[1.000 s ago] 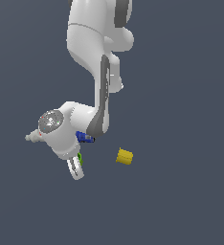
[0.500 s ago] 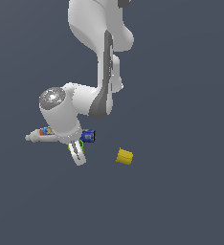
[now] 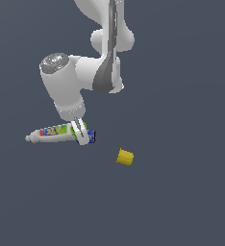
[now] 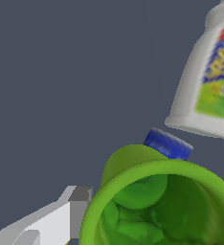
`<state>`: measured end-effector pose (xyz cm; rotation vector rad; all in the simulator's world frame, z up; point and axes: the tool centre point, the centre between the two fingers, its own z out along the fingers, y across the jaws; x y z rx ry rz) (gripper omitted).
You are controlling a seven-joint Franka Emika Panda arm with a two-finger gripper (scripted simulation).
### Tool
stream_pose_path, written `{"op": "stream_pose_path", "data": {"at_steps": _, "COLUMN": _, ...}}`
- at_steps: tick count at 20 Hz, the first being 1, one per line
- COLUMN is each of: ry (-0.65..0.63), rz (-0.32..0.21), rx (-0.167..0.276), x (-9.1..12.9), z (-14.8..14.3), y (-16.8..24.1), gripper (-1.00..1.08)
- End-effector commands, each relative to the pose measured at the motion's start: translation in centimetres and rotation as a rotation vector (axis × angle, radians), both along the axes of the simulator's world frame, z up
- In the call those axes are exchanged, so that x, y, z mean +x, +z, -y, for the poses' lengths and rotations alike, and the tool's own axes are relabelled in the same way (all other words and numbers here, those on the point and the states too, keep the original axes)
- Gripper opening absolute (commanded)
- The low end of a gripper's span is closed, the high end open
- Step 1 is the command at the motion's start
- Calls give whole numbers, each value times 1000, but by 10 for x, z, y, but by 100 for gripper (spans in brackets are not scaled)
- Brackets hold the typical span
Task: Pick up a designated object from a clutter of objects.
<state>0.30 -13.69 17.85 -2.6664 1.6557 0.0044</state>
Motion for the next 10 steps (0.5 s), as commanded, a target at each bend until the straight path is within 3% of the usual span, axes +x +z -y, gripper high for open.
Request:
{"op": "stream_pose_path", "data": {"at_steps": 1, "ry": 0, "rz": 1, "rx": 0, "x": -12, "z": -4, "y": 18, "gripper": -100}}
{"op": "stream_pose_path", "data": {"at_steps": 10, "ry": 0, "rz": 1, "rx": -2, "x": -55, "z": -18, "y": 80, "gripper": -100}}
